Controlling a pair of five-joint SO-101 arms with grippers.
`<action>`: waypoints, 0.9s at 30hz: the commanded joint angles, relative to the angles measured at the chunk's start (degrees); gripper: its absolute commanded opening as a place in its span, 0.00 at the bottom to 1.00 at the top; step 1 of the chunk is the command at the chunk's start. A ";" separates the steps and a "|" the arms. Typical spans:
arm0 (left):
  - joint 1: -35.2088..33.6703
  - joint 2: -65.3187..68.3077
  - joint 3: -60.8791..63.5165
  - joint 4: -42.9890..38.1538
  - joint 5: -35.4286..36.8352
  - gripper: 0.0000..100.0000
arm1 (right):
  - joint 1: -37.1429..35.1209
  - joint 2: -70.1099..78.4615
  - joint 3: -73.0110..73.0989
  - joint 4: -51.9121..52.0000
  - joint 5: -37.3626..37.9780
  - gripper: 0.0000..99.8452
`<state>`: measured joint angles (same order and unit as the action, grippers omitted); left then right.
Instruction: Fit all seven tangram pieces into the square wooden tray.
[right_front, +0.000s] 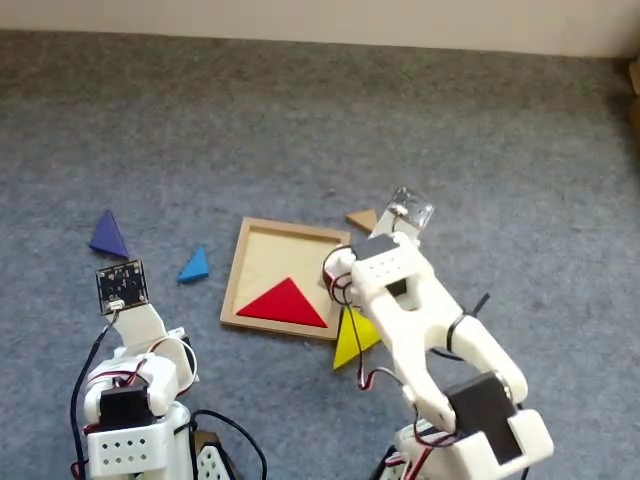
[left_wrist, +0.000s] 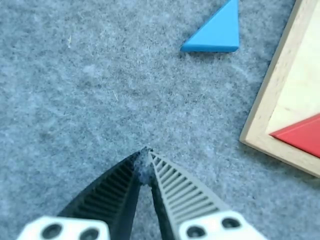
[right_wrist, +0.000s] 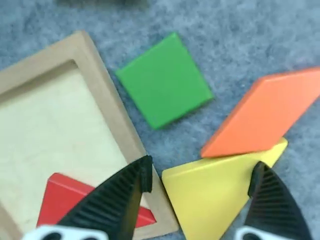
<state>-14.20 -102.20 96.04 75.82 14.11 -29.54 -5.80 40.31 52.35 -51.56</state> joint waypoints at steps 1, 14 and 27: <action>-0.92 -2.42 1.10 0.26 0.44 0.01 | -1.71 -0.57 2.07 -2.77 -2.29 0.28; -0.84 -2.42 1.10 0.26 0.44 0.01 | -1.71 -0.66 1.71 6.73 -2.37 0.28; -0.84 -2.42 1.10 0.26 0.44 0.01 | -1.45 -0.66 2.07 6.73 2.64 0.29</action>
<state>-14.20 -102.20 96.04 75.82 14.11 -30.86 -5.10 42.59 58.33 -50.15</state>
